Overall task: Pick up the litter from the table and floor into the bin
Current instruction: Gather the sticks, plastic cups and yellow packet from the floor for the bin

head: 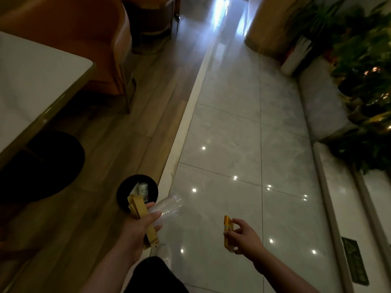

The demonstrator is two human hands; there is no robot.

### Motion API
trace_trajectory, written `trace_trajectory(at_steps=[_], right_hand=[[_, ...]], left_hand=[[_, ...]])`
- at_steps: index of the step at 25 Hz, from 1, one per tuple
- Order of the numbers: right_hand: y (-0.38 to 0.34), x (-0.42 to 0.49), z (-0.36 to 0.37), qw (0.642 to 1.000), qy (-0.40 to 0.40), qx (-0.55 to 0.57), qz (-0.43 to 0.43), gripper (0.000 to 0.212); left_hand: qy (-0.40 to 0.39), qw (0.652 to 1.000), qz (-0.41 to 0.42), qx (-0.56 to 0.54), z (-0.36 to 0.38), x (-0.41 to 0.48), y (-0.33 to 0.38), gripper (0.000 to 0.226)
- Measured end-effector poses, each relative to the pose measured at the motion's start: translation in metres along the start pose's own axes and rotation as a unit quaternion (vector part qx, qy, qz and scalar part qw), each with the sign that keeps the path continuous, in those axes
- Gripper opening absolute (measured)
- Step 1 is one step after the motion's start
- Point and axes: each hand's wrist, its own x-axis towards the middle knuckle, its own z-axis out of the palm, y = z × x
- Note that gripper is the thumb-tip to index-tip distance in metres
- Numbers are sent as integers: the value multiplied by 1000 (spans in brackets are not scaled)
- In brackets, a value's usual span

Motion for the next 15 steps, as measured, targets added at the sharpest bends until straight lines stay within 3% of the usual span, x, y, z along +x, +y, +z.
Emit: trace_trajectory(at_steps=[9,15], right_hand=[[-171,110,26,986,-98,-123,-53,62],[-289,211,77,939,-243,-232,-75,60]], left_hand=[[132,986,23,-95,-15,59,62,35],[282,939,45,-192,-7,112,80,35]])
